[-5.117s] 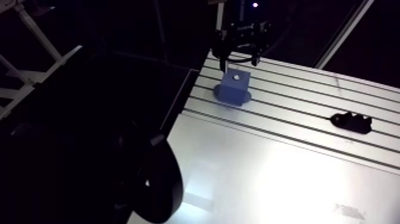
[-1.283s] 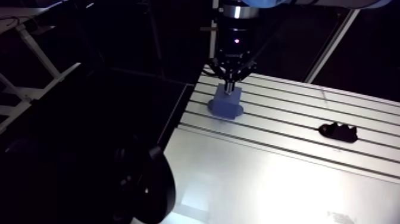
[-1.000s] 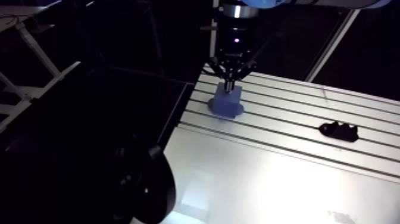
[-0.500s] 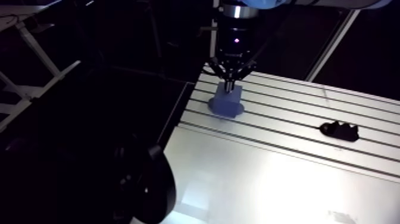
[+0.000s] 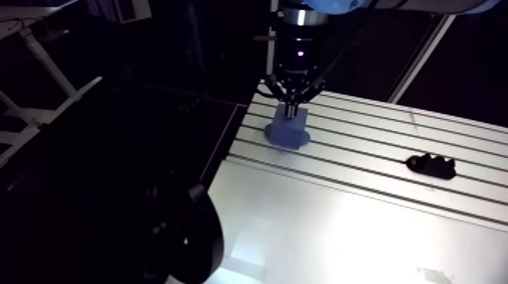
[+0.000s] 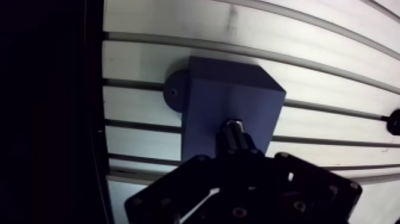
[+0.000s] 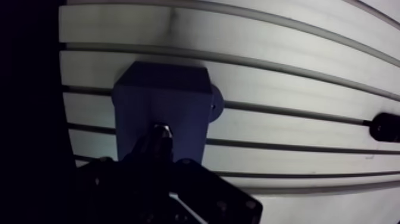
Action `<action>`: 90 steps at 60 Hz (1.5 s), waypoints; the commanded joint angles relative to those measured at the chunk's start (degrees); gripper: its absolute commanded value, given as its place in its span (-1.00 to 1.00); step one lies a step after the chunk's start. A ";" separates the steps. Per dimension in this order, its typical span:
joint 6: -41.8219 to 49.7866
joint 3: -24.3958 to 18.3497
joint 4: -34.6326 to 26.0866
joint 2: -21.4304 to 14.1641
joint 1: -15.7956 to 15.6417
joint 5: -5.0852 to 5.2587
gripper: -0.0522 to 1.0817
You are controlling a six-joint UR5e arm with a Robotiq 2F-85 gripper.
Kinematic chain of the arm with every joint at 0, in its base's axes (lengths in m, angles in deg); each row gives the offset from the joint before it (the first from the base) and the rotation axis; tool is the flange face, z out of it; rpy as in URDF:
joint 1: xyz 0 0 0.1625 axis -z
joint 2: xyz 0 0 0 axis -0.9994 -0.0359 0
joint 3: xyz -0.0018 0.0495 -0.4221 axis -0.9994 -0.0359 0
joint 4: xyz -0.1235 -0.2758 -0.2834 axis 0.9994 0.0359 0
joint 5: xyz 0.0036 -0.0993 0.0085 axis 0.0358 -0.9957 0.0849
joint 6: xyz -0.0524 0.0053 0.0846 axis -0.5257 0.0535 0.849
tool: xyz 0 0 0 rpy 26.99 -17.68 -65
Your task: Pick up the M10 bolt and insert it into the hex recess until seated.
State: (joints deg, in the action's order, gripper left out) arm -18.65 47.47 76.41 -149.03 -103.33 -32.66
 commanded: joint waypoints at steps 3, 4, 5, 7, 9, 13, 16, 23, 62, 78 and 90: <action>-0.02 0.05 -0.01 0.04 0.00 0.00 1.00; -0.02 0.05 -0.01 0.04 0.00 0.00 1.00; -0.02 0.12 -0.01 0.04 -0.07 0.00 1.00; -0.02 0.05 -0.01 0.04 -0.01 0.00 0.99; -0.17 0.12 -0.01 0.04 0.00 0.00 1.00; -0.03 0.05 -0.01 0.19 -0.09 0.00 1.00; -0.17 0.05 -0.01 0.30 0.00 0.00 1.00; -0.20 0.04 0.07 0.30 0.00 0.00 1.00; -0.20 -1.18 -1.21 -0.74 0.00 0.26 1.00; -0.29 -2.13 -2.56 -1.02 0.00 0.18 0.99; -0.45 -3.37 -4.81 -1.96 0.25 0.09 0.99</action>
State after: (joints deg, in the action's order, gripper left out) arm -18.95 45.27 73.60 -150.21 -103.28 -32.49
